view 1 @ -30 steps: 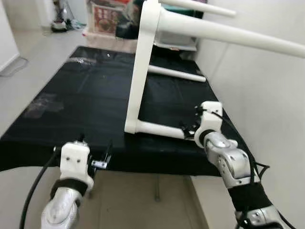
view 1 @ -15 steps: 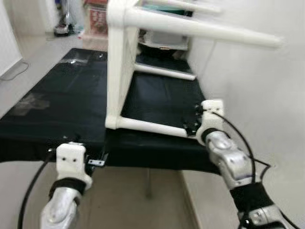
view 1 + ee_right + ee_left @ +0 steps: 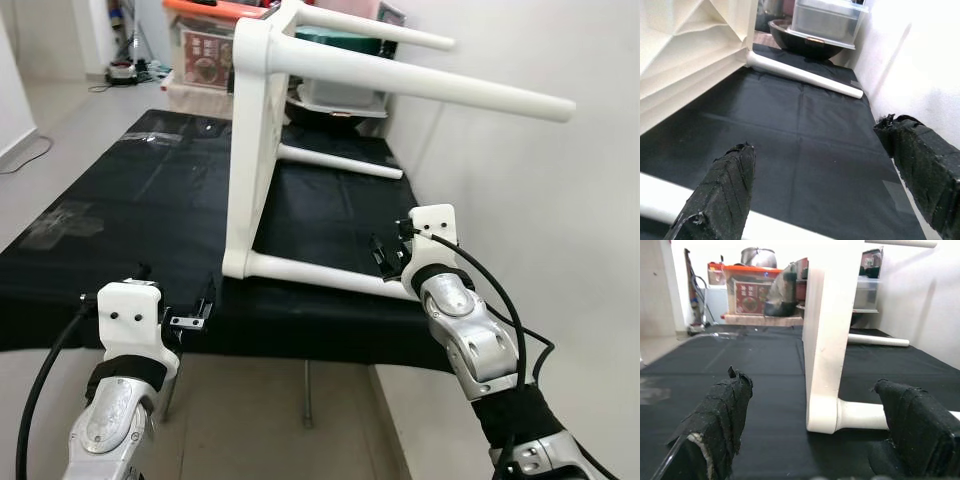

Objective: Building children table

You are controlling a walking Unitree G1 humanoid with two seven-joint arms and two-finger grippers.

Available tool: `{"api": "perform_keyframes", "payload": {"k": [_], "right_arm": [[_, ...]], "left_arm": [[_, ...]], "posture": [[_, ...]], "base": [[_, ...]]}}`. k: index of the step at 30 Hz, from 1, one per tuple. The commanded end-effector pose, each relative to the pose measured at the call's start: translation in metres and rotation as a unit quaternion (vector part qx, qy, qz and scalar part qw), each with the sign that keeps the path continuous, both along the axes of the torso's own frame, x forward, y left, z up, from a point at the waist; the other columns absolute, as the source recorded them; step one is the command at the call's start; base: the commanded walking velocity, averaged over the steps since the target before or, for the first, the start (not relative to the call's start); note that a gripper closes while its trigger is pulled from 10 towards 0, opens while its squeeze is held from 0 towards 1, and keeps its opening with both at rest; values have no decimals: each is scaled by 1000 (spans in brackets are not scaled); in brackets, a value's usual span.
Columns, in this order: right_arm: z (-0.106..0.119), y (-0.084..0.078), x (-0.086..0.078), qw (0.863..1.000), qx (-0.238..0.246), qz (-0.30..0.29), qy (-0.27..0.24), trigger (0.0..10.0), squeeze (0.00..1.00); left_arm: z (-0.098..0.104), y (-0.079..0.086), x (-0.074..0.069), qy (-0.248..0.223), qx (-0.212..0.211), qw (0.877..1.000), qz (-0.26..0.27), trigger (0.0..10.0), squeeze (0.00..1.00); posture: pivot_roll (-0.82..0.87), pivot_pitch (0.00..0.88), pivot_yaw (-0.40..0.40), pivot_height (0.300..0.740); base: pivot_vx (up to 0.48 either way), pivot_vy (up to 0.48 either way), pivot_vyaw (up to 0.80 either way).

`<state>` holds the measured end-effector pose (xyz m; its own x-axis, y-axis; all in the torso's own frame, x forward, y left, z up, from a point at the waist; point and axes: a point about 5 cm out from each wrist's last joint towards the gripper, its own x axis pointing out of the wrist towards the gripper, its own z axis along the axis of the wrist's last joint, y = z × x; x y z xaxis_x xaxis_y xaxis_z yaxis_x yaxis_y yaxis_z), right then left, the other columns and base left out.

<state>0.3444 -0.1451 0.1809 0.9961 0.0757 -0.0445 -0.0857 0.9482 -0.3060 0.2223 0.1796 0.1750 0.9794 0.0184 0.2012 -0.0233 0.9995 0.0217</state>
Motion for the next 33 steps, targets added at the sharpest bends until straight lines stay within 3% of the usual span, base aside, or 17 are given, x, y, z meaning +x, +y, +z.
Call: {"api": "perform_keyframes", "payload": {"k": [1,17,28,33], "right_arm": [[-1,1,-1,1000,-8,3,-2,10000,0],[-2,-1,1,1000,-11,0,-9,10000,0],[-4,-5,1,1000,-14,-7,-9,10000,0],[-4,-10,-1,999,-25,-10,-22,10000,0]], "left_arm": [[0,-3,1,4,-3,1000,-10,10000,0],[4,-11,-1,-2,10,999,-33,10000,0],[3,-16,-3,-1,15,999,-47,10000,0],[10,-27,-12,-22,27,997,-62,10000,0]], "posture": [[123,0,-151,740],[120,0,-151,740],[115,0,-147,740],[112,0,-144,740]], "base": [[330,0,0],[301,0,0],[0,0,0],[0,0,0]]}}
